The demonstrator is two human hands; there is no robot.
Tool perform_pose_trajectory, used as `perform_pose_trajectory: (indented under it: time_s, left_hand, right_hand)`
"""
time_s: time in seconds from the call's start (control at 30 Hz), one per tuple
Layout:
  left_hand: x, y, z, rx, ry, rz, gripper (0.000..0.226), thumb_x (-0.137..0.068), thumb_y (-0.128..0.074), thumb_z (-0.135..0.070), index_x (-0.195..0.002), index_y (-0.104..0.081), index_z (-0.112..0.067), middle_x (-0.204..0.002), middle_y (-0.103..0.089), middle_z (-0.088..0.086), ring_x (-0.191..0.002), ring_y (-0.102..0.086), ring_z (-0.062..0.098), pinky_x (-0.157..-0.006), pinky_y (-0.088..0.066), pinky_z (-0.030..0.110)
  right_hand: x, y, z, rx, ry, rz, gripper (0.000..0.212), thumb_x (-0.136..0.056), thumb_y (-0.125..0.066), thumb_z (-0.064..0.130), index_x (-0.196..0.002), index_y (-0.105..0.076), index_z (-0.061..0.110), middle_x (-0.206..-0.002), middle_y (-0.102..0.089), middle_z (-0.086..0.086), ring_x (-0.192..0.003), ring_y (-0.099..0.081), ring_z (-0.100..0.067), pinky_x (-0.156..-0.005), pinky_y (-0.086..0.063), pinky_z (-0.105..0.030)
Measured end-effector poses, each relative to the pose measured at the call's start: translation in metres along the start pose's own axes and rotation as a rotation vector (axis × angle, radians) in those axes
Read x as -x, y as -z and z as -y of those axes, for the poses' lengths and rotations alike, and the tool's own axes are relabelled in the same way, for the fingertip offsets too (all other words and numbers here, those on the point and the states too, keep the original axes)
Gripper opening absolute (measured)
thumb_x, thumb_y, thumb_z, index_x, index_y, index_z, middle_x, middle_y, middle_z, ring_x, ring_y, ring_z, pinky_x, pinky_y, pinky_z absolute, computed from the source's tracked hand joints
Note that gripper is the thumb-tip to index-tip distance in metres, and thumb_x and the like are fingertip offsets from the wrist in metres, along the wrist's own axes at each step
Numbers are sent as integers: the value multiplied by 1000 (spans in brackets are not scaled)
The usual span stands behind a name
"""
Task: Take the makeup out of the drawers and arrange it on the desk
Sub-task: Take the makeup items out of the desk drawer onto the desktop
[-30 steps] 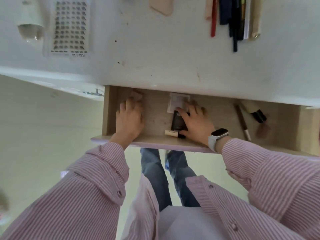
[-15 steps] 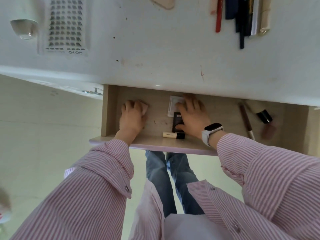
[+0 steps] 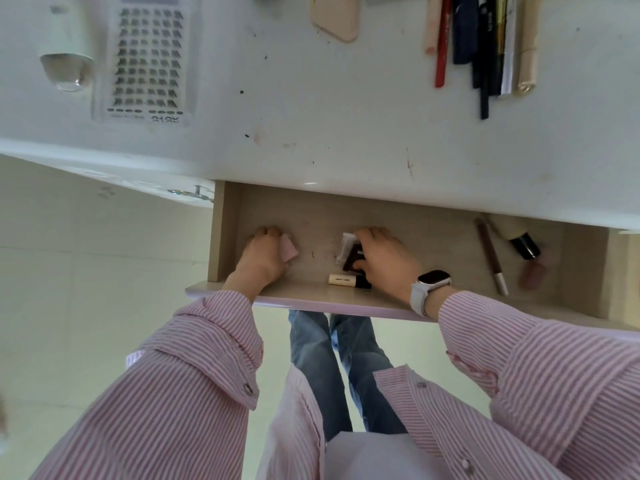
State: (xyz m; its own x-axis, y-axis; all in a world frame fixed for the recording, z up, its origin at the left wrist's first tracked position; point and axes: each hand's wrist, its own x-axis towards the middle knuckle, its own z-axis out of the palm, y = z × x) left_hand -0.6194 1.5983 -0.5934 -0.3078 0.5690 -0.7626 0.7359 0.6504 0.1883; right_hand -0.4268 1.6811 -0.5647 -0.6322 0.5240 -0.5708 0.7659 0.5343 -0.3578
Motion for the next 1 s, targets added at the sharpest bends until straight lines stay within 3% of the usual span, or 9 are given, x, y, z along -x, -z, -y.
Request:
perform_pose_trajectory:
  time_s: [0.17, 0.3, 0.47, 0.57, 0.73, 0.83, 0.9, 0.93, 1.0]
  left_hand:
    - [0, -1, -3, -187, -97, 38, 59, -80, -67, -18, -130, -40, -5, -132, -42, 19, -123, -38, 36, -101, -36, 40]
    - [2, 9, -6, -196, -114, 114, 48, -75, -73, -24, -116, -55, -6, -121, -52, 16, -110, -51, 31, -88, -44, 35]
    - [17, 17, -8, -145, -164, 130, 24, -87, -56, -14, -110, -53, -10, -113, -59, 12, -100, -55, 27, -77, -41, 30]
    - [32, 18, -5, -105, -228, 49, 23, -86, -55, -13, -109, -54, -13, -109, -62, 10, -95, -57, 25, -78, -45, 31]
    - [63, 41, -2, 243, -309, -205, 35, -86, -59, -11, -121, -54, -10, -113, -57, 4, -100, -53, 18, -85, -41, 24]
    - [86, 73, -3, 623, -329, -273, 31, -86, -60, -7, -117, -55, -15, -104, -60, -4, -96, -57, 14, -79, -47, 17]
    - [97, 99, -5, 883, -351, -371, 31, -87, -57, -1, -111, -55, -20, -103, -59, -10, -95, -58, 7, -76, -51, 15]
    - [98, 112, -7, 977, -345, -435, 31, -87, -56, 0, -110, -54, -21, -103, -59, -10, -93, -58, 4, -74, -52, 16]
    - [89, 136, -13, 1046, -289, -560, 33, -89, -53, -2, -117, -53, -19, -103, -58, -10, -90, -58, 3, -71, -53, 18]
  right_hand:
    - [18, 12, 1, -80, 62, -34, 37, -91, -53, 17, -125, -43, 10, -124, -50, -11, -114, -42, -24, -93, -36, -33]
    - [28, 18, 1, -101, 82, -35, 37, -92, -52, 20, -126, -43, 12, -124, -50, -8, -114, -44, -22, -94, -37, -31]
    - [31, 20, 6, -136, 106, -72, 35, -92, -52, 19, -125, -44, 11, -122, -52, -8, -112, -45, -22, -93, -39, -31]
    - [33, 27, 10, -162, 130, -100, 35, -92, -50, 18, -126, -44, 12, -123, -51, -7, -112, -44, -21, -92, -39, -31]
    - [39, 59, 26, -311, 197, -183, 39, -91, -54, 20, -128, -42, 15, -119, -52, 0, -108, -47, -14, -89, -38, -25]
    - [35, 90, 44, -605, 158, -298, 37, -88, -58, 16, -123, -44, 14, -107, -53, 8, -97, -52, -7, -86, -43, -20]
    - [22, 110, 55, -805, 101, -382, 35, -88, -59, 17, -119, -43, 16, -101, -54, 14, -91, -55, 0, -79, -46, -10]
    - [13, 119, 60, -876, 63, -421, 35, -88, -59, 19, -120, -43, 15, -102, -55, 12, -92, -55, -1, -78, -47, -10]
    - [-9, 134, 68, -947, -15, -473, 38, -89, -58, 24, -122, -43, 14, -111, -54, 1, -99, -55, -11, -85, -51, -24]
